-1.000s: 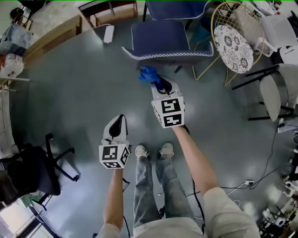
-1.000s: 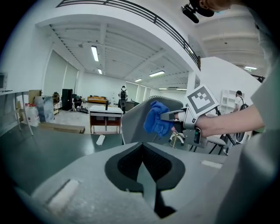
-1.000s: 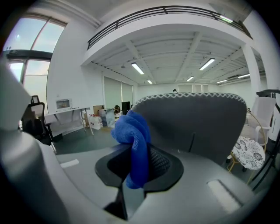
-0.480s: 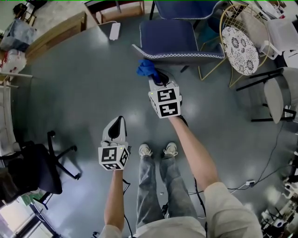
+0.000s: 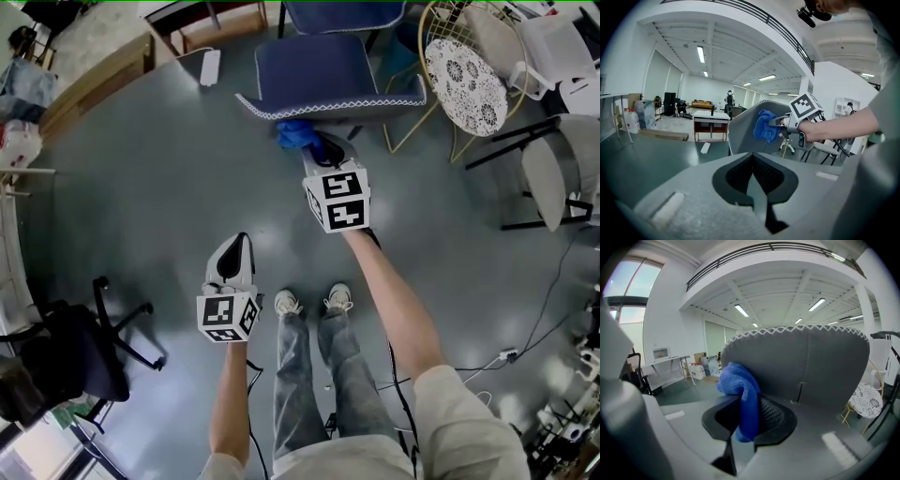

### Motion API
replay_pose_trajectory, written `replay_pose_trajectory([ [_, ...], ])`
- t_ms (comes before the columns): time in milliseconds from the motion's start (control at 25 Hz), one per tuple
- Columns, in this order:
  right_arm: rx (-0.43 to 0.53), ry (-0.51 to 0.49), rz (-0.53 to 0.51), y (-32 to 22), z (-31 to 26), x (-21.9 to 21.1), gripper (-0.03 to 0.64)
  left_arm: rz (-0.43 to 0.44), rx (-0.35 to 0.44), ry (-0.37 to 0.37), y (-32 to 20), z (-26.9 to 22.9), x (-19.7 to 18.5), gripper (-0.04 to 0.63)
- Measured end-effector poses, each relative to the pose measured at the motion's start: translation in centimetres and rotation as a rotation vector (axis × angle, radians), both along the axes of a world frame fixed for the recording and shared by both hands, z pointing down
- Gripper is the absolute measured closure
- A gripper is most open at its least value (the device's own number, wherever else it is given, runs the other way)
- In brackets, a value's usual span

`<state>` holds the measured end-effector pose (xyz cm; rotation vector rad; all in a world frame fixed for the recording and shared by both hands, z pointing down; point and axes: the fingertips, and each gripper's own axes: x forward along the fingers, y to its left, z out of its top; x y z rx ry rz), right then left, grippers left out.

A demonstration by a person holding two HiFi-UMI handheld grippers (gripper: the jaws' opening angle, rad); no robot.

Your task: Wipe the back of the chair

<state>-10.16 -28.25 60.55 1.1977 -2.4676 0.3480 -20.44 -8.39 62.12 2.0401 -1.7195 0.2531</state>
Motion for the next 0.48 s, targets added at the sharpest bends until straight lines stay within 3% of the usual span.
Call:
replay_pose_trajectory([
  [480, 0.017, 0.027, 0.098, -2.7, -0.3, 10.4, 0.548, 0.076, -0.002, 0.000, -3.0, -0.1, 6.2, 0.594],
])
